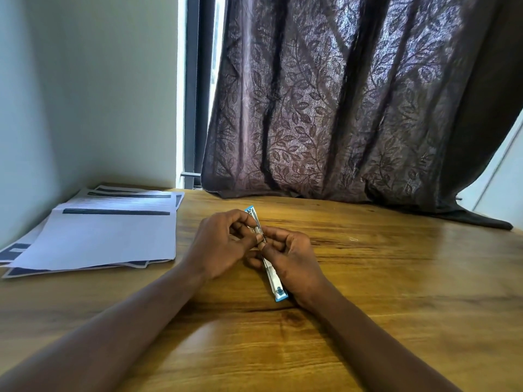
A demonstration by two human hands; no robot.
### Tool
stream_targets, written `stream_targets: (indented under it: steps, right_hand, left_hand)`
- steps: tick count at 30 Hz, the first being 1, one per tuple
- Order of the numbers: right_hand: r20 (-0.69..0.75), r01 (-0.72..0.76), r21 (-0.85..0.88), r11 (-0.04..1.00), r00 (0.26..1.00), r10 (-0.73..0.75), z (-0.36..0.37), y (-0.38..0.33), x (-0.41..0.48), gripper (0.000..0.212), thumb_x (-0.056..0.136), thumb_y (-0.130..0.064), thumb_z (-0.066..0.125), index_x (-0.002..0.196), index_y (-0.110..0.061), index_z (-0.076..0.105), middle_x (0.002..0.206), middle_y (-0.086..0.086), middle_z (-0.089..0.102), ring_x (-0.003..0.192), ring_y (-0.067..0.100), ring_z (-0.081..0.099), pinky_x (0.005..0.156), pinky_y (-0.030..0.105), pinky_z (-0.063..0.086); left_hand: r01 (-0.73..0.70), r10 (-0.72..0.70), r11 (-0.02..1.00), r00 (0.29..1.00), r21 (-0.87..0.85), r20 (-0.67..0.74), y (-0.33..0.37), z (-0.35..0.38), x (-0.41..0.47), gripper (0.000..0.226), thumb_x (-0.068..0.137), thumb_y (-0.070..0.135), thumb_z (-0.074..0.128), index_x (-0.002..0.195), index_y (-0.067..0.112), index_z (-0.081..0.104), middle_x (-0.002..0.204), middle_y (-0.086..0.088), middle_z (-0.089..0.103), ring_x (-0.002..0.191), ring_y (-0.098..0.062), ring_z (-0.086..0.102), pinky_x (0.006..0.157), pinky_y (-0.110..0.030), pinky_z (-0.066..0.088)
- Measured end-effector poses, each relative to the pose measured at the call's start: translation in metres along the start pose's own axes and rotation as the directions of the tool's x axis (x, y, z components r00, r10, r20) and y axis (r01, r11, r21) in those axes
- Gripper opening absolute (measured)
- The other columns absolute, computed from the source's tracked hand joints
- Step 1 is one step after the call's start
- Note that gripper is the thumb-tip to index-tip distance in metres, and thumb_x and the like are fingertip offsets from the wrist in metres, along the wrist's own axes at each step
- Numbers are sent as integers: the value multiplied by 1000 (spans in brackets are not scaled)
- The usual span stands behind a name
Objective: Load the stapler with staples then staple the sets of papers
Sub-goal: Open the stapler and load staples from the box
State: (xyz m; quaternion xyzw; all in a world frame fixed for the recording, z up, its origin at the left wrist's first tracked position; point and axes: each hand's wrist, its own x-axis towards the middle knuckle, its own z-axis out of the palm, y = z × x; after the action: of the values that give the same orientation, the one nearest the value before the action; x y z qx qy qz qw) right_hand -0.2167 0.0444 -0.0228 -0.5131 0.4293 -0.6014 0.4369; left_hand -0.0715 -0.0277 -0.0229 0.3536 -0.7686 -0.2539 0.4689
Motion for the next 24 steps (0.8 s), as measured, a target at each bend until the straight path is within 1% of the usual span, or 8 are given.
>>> stream_targets:
  steps: [5,7,9,11,15,20,22,24]
  right_hand:
    - [-2,-5,-27,1000,1000,4,0,-3,-2,30,97,11,52,122,2,65,101,13,77,76,13,74,67,20,58]
    - [-6,-10,-39,999,1000,10,0,-3,-2,31,97,12,52,122,-1,66,99,12,78,77,14,74,67,21,59]
    - [-17,-28,-53,998,999,27,-2,-3,-1,34,97,11,52,126,-2,64,103,13,78,84,18,75,69,22,59]
    - [-24,-44,-56,997,999,42,-2,-3,-1,35,97,11,52,128,-2,63,105,13,77,88,22,75,71,25,60]
    - [-42,-67,-18,998,997,67,-1,-4,0,35,98,11,51,128,-2,63,106,18,76,82,20,75,70,25,61]
    - [-51,-71,10,997,996,71,0,-1,2,33,98,11,51,126,0,63,108,27,72,77,18,74,73,29,62]
    - [-61,-73,21,997,995,74,0,0,4,40,97,11,51,133,-5,58,106,25,74,81,23,75,77,34,63]
    - [-53,-67,35,997,996,69,-2,1,5,53,97,12,50,141,-17,52,102,23,75,88,30,76,85,44,62]
  left_hand:
    - [-64,68,993,997,96,-37,0,1,-1,21,81,23,85,96,28,72,92,13,69,85,-1,66,73,-2,43]
    - [-106,117,984,991,141,-68,1,4,-2,22,80,24,85,98,28,73,98,14,66,87,-1,65,74,-7,45]
    - [-147,164,973,983,175,-83,3,7,-4,22,81,24,84,98,27,72,100,13,64,84,-2,63,72,-17,51]
    - [-181,202,963,975,198,-91,4,8,-5,21,82,23,84,99,26,72,99,12,64,80,-2,63,69,-20,53]
    - [-188,210,965,971,180,-112,4,7,-5,21,81,23,85,99,25,74,90,13,69,73,-1,66,66,-21,56]
    - [-214,232,968,962,130,-143,9,5,-6,21,77,17,88,90,24,74,79,18,67,76,-2,67,61,-9,49]
    - [-223,239,967,961,120,-142,10,5,-5,22,77,17,88,90,24,71,78,18,67,76,-3,67,60,-9,49]
    - [-241,258,961,958,133,-127,10,5,-5,26,78,17,87,93,25,68,81,17,67,76,-4,66,61,-10,50]
